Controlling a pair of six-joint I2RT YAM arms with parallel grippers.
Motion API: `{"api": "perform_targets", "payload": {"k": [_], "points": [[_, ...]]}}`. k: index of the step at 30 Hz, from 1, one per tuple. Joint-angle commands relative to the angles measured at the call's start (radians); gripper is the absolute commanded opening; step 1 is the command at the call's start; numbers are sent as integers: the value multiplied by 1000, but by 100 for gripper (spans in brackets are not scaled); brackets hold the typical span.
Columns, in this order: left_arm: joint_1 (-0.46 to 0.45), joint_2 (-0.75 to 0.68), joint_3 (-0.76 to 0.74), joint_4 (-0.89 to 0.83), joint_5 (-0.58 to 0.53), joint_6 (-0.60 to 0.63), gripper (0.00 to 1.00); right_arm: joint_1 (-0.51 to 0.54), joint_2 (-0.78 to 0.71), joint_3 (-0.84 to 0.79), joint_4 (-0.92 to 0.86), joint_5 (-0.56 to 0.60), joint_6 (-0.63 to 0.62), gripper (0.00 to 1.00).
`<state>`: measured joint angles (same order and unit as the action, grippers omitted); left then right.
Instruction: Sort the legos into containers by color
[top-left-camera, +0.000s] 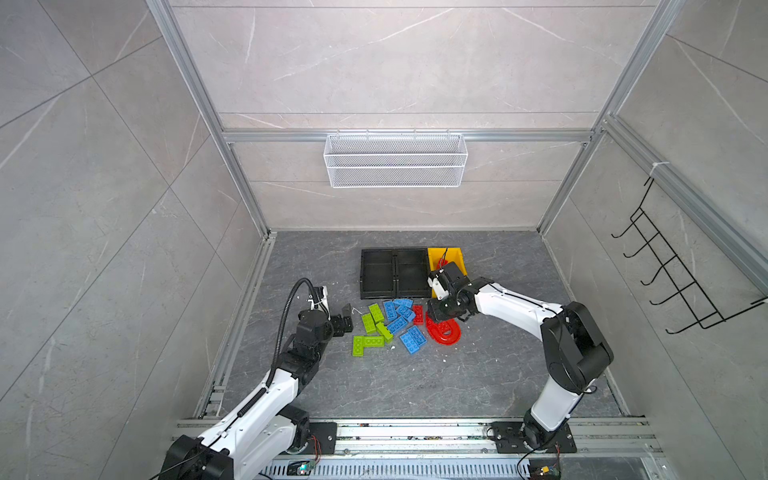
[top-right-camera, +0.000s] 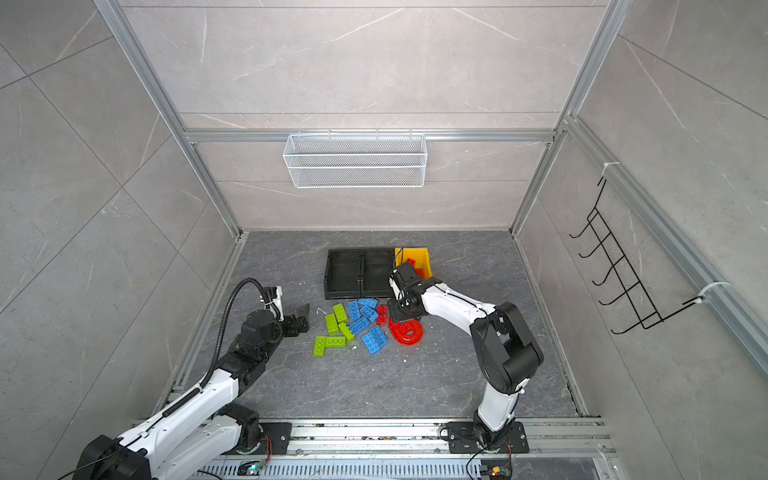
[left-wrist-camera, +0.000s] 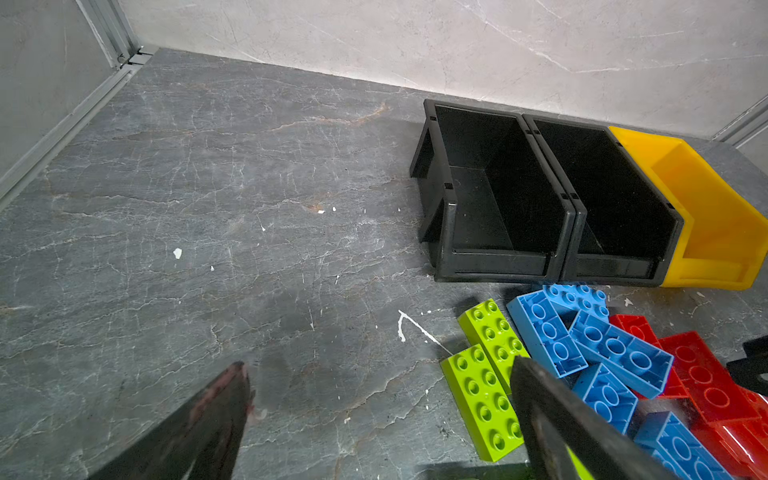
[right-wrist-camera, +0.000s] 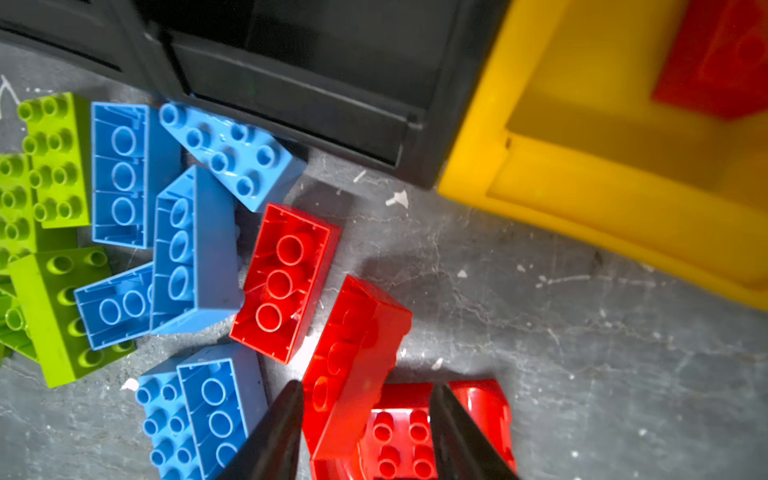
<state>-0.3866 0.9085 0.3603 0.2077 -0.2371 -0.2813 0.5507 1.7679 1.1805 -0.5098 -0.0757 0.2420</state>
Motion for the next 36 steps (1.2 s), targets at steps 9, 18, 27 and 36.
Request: {"api": "perform_targets", "payload": {"k": [9,18,27,36], "points": [[1,-28,26,14,-21,2,99,-12,88,25,27,-92,71,52],[1,-34,26,10,-21,2,99,-20,128,17,81,-121,79,49],[1,-34,26,10,-20,2,99,-36,74,-24,128,-121,100,36],[2,-36,25,10,-20,2,99,-76,-47,-30,131,-119,93,29]]}}
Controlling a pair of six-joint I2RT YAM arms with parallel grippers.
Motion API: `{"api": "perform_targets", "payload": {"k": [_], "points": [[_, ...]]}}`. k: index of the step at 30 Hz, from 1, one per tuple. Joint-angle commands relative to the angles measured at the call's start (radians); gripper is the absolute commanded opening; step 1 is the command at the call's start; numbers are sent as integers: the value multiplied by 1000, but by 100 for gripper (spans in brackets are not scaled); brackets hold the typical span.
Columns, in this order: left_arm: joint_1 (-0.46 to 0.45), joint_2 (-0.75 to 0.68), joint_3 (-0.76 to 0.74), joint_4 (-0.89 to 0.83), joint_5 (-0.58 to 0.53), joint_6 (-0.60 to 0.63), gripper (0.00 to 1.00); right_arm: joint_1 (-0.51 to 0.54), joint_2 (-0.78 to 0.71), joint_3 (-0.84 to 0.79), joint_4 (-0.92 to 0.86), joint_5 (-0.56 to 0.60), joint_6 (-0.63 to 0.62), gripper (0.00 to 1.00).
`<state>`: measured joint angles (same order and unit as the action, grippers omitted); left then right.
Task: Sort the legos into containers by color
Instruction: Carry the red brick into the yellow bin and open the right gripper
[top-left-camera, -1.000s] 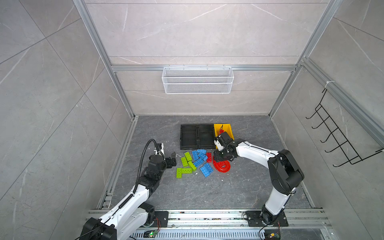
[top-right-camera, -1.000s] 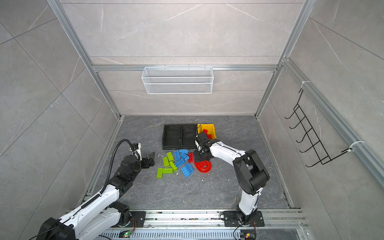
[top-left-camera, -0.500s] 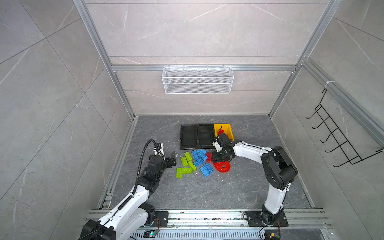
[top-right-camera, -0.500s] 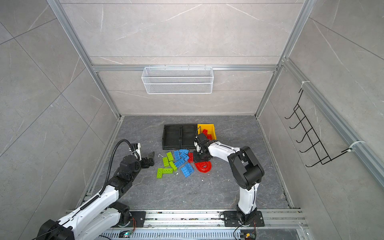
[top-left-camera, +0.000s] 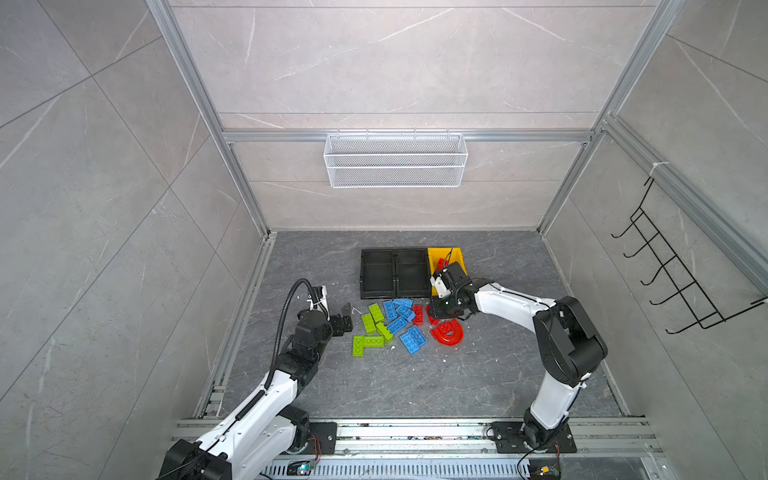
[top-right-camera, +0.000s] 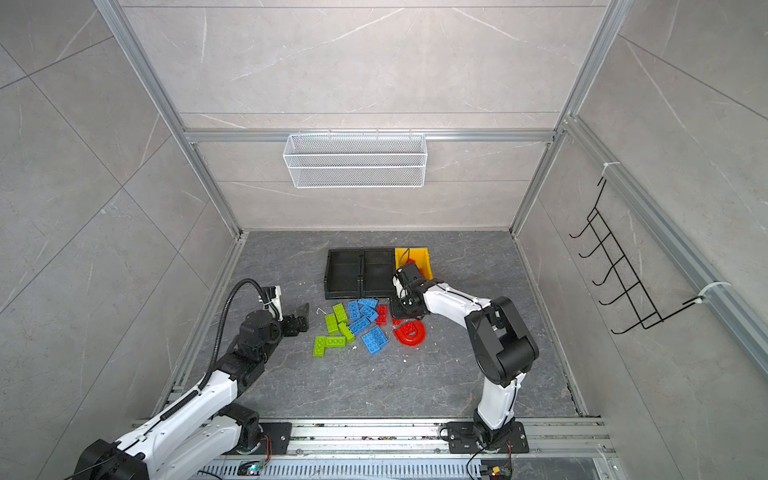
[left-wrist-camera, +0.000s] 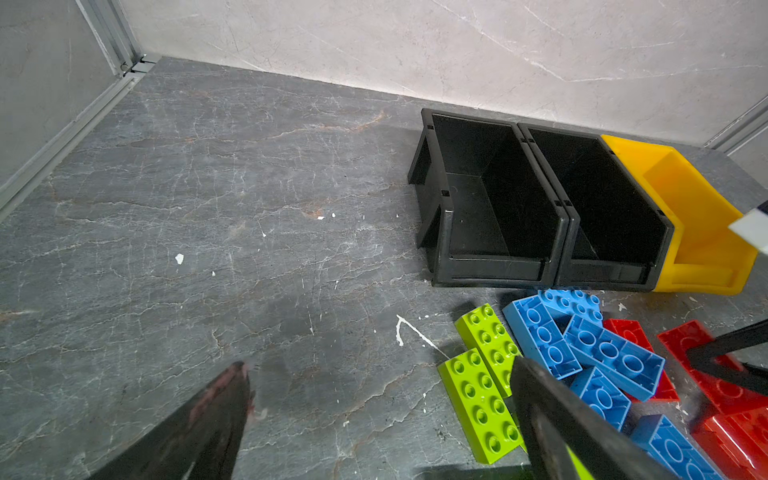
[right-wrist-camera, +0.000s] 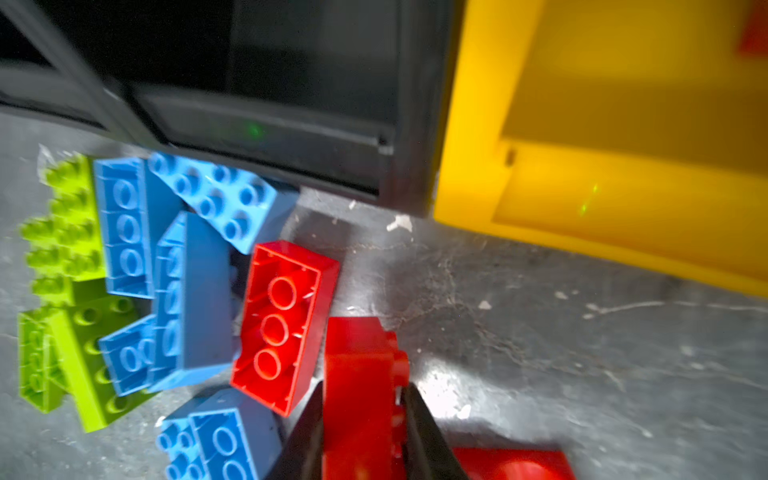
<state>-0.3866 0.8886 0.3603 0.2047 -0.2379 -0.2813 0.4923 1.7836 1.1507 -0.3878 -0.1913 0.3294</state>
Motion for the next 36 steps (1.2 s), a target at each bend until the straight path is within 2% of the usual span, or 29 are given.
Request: {"api": "perform_targets", "payload": {"k": [1,9,19,26,32,34,36], "points": [[2,-16,26,13,-19,0,99,-26,-75,4,6,-2,1,29],[1,-11,23,18,-16,-1,99,-126,-84,108,-11,-18,-48,30],[1,-4,23,20,-22,1,99,-195,144,387,-63,18,-118,30],[1,-4,23,22,-20,1,99,-216,267,518,-95,40,-130,31],[1,-4,21,23,-25,1,99,-220,339,600,-149,49,-137,42],[0,-4,20,23,-16,0,99,-220,327,603,-159,49,-142,49],[1,-5,20,24,-16,0,100,-219,286,587,-160,49,-144,51]]}}
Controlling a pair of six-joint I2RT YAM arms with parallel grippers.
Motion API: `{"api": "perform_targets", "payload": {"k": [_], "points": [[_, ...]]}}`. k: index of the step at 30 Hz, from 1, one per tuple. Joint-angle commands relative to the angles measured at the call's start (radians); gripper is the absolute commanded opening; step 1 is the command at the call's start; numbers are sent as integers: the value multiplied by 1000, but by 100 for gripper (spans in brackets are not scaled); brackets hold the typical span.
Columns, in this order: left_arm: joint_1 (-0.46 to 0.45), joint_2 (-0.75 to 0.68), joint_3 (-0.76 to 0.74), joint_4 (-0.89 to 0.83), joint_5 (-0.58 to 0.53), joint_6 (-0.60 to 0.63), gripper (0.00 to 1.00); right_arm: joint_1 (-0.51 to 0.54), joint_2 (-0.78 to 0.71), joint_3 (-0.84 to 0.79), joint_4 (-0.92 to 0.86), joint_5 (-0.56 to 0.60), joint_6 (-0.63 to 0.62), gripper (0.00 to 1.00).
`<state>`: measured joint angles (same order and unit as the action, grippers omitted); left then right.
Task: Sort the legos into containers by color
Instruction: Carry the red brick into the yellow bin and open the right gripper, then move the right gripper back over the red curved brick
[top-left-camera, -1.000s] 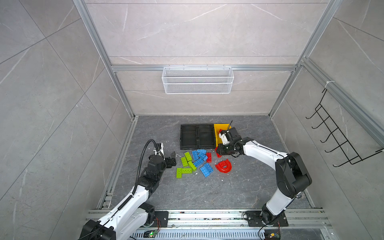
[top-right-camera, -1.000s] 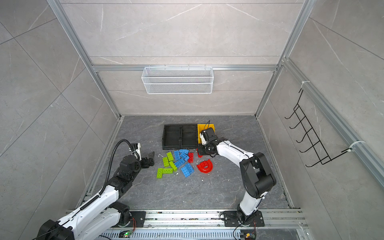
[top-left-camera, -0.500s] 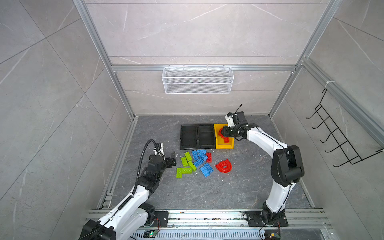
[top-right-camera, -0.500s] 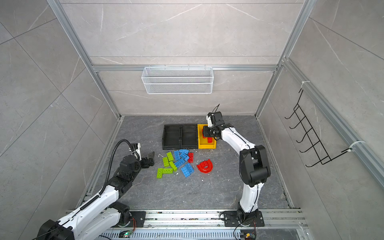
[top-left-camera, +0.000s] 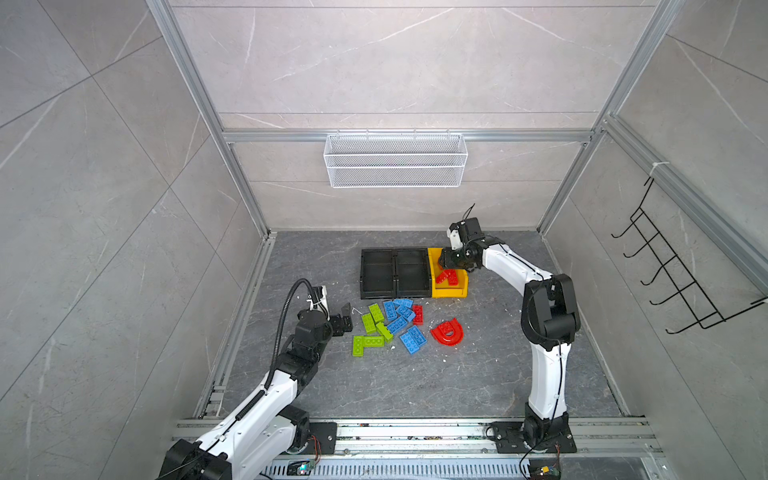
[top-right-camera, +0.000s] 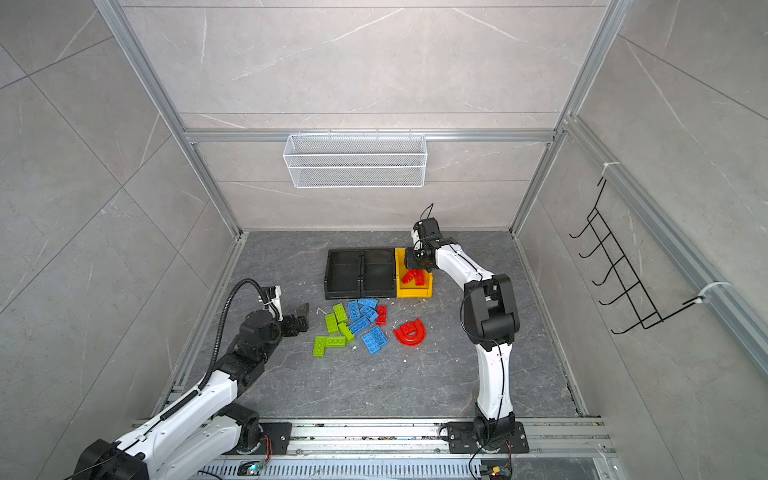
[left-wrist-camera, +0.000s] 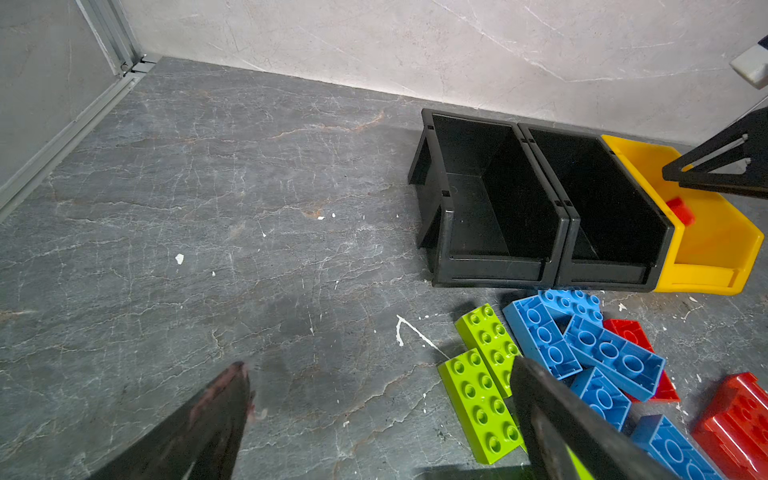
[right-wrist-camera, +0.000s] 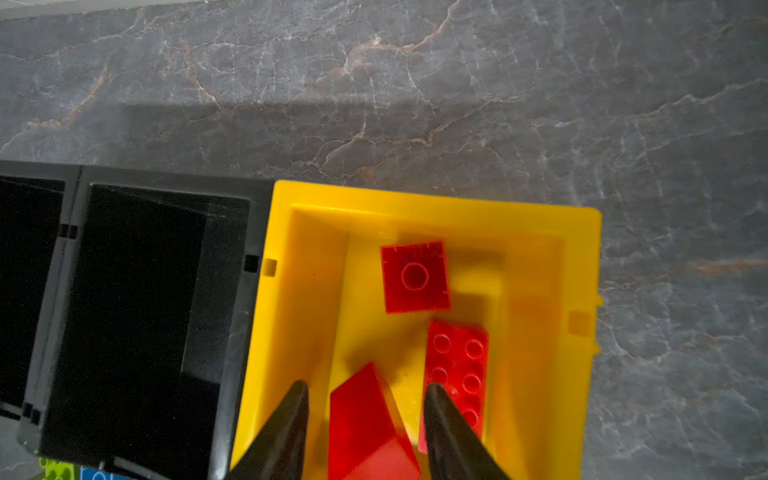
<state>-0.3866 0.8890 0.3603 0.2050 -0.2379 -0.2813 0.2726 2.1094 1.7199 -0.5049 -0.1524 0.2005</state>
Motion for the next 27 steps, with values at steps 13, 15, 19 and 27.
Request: {"api": "perform_targets", "payload": {"k": [13,15,19,27], "points": [[2,-8,22,20,-28,6,99,112,-518,-548,-52,3,64,56],[2,-13,20,17,-35,6,99,165,-551,-615,-71,48,81,57],[2,-7,17,28,-25,2,99,236,-568,-690,-84,111,95,57],[1,14,26,27,-22,2,99,287,-542,-745,-40,80,180,57]]}}
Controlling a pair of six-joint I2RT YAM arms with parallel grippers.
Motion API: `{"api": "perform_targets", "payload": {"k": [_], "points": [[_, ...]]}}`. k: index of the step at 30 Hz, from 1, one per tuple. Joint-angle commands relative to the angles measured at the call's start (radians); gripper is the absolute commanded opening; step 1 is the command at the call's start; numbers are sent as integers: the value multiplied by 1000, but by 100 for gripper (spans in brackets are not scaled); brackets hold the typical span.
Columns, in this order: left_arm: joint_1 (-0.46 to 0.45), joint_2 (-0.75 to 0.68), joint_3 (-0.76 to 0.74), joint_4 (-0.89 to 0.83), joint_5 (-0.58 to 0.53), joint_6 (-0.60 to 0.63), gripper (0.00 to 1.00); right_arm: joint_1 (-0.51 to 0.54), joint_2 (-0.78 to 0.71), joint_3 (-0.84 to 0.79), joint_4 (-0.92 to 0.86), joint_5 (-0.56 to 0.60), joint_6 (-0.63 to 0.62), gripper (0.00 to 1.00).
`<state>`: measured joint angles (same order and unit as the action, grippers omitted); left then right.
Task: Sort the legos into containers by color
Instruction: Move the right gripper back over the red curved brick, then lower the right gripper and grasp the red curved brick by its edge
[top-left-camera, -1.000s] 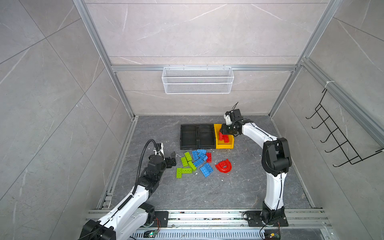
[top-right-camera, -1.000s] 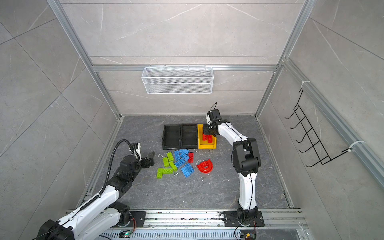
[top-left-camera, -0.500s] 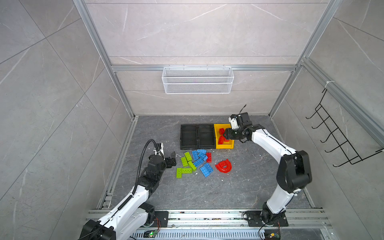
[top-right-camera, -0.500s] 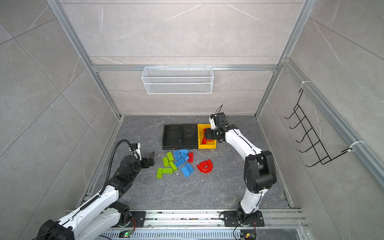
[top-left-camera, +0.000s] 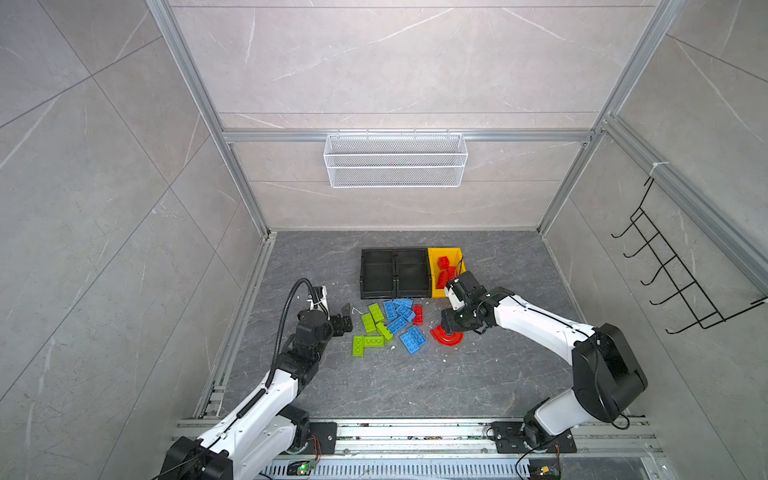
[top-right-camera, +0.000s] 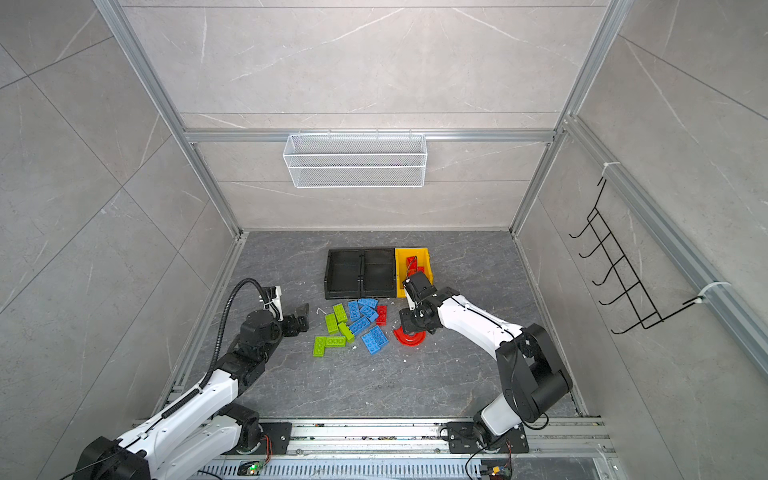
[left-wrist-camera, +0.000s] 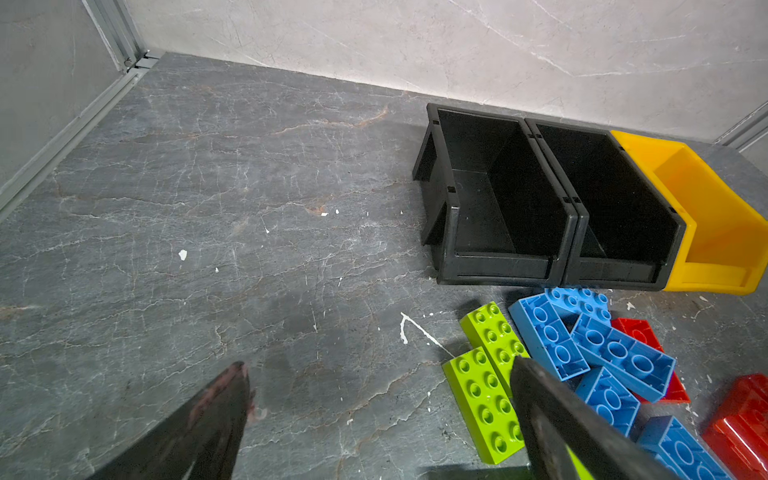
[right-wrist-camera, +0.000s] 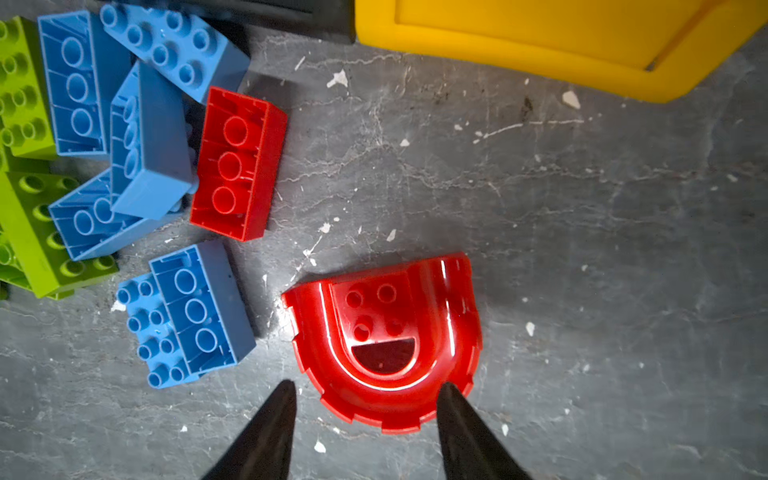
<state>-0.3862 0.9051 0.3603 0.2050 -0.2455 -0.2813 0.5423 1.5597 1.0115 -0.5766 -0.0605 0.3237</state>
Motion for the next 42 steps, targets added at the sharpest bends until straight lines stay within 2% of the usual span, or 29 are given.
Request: {"api": "perform_targets", "payload": {"k": [1,5,15,18,22,32,42], "points": [[1,-3,25,26,-14,2,99,21,12,-46,49,-14,68,56],[1,-13,21,25,-19,2,99,27,41,-55,88,-34,82,49],[0,-21,20,20,-20,3,99,62,100,-13,79,-12,57,45],[0,-21,21,20,-20,3,99,62,115,-11,82,2,47,45],[1,-20,21,20,-20,2,99,64,124,-12,111,-35,4,46],[1,-10,22,24,-22,2,99,86,76,6,59,-58,-189,54],[1,11,22,32,-21,3,99,144,127,55,-24,140,-273,55]]}}
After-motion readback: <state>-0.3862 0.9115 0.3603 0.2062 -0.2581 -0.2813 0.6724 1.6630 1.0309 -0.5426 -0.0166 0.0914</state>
